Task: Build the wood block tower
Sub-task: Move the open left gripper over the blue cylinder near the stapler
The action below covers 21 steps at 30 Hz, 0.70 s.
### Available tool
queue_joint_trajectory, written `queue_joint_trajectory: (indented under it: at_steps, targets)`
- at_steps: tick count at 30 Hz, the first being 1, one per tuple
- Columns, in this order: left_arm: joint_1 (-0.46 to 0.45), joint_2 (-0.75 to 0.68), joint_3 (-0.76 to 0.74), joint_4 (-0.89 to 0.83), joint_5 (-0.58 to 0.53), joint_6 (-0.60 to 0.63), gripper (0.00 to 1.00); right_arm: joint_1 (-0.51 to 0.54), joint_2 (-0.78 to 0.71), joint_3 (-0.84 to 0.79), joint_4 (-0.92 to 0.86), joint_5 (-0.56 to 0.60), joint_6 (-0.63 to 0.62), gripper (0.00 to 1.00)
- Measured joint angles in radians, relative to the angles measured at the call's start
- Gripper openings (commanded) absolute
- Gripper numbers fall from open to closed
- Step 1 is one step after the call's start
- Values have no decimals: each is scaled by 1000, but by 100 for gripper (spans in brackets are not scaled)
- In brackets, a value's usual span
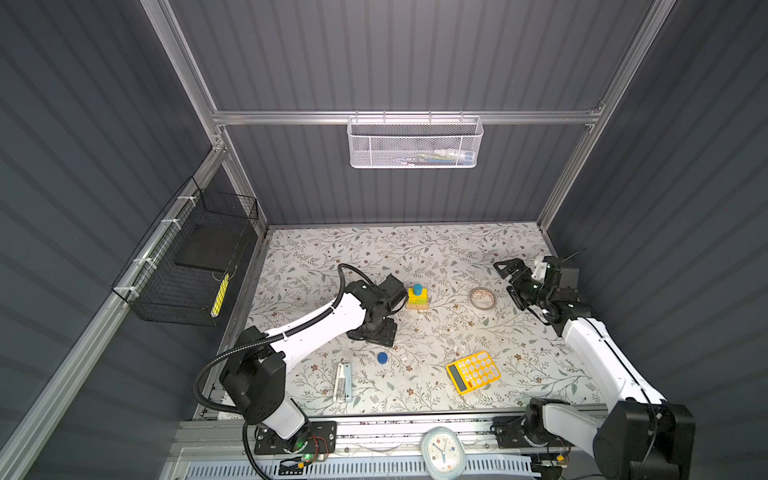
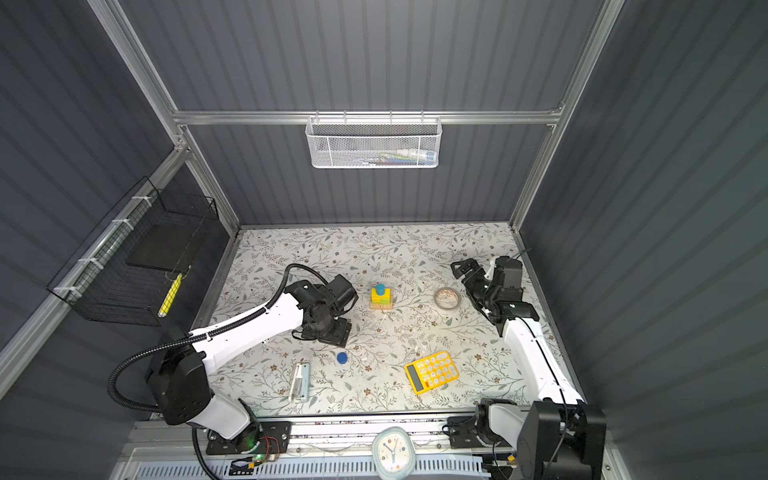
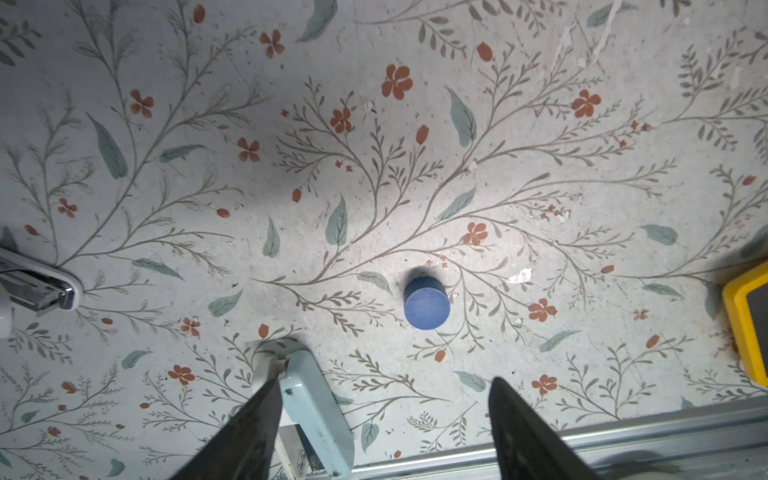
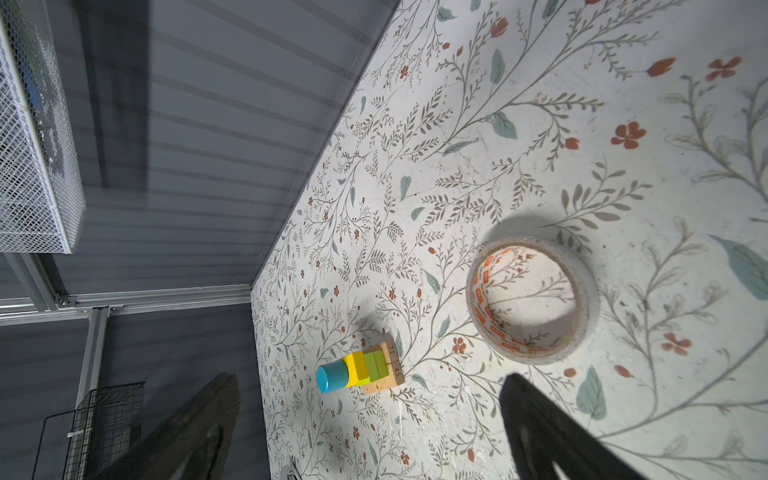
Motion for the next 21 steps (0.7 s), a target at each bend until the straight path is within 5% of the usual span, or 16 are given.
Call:
queue_joint_trajectory:
  at_steps: [12,21]
  targets:
    - [-47,37,-148,138,64,-80,74,0,-45,-1,-4,1,0,99]
    - [-47,49,-179,231,80,-107,59,0,-45,-1,-4,1,0,99]
